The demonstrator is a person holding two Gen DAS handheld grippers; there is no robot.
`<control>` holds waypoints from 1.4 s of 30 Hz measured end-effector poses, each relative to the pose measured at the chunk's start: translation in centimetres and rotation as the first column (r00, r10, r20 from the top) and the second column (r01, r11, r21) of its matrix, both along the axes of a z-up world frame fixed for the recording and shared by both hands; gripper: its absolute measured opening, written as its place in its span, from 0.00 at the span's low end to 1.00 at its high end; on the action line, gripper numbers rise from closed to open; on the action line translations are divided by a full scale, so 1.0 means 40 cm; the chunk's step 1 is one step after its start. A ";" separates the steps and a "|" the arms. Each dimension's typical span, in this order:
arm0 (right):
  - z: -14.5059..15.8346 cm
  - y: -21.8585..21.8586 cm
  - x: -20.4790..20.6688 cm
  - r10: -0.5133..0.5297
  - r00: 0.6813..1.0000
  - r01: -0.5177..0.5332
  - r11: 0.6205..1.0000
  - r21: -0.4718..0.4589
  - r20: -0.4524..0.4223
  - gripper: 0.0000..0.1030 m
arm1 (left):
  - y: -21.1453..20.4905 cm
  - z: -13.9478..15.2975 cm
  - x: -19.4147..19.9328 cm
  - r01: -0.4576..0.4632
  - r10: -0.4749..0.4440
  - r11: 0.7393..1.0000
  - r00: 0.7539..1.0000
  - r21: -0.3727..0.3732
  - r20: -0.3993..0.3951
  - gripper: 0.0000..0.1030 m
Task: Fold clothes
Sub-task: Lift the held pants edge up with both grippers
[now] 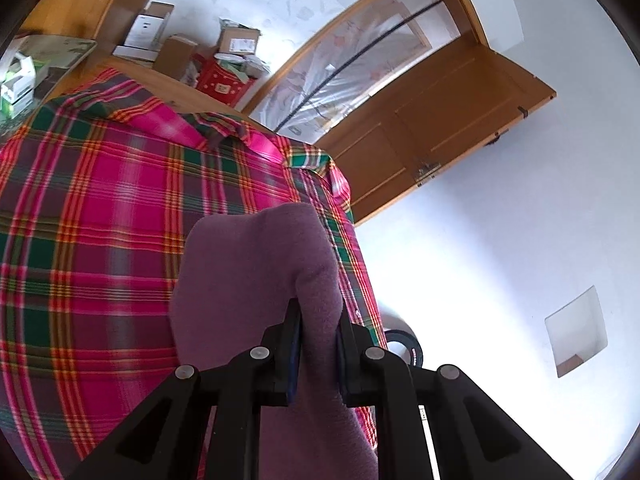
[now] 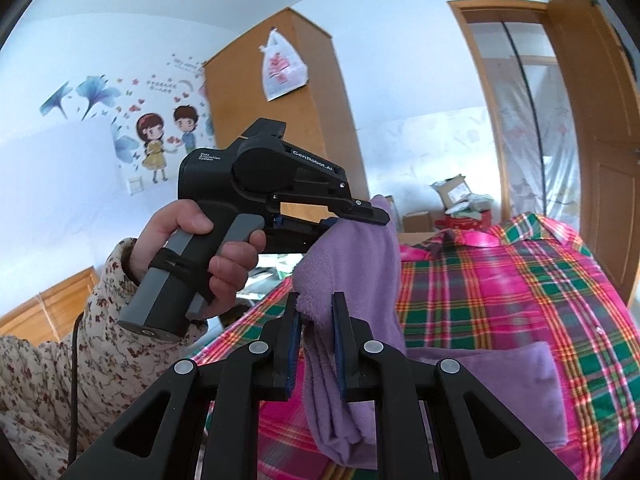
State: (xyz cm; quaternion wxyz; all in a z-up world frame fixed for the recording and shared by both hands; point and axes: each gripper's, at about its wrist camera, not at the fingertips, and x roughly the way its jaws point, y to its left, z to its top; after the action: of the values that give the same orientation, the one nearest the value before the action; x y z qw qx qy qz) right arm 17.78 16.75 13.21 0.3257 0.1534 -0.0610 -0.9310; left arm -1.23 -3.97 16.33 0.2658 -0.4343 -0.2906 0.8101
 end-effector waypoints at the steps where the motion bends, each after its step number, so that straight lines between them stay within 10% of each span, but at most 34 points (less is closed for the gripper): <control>1: -0.001 0.013 0.000 -0.013 1.000 0.013 1.000 -0.006 0.002 0.15 | 0.011 -0.001 -0.004 0.003 -0.003 1.000 1.000 -0.003 0.001 0.15; 42: -0.139 0.347 -0.060 -0.306 0.931 0.322 0.945 -0.055 0.201 0.14 | 0.439 -0.152 -0.152 0.225 -0.203 0.961 0.969 -0.163 0.141 0.15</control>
State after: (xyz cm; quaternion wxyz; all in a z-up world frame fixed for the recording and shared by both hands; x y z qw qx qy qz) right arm 15.37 30.64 7.64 0.1715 0.2156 -0.1560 -0.9486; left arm -7.33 13.58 10.24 0.2935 -0.5342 -0.1842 0.7711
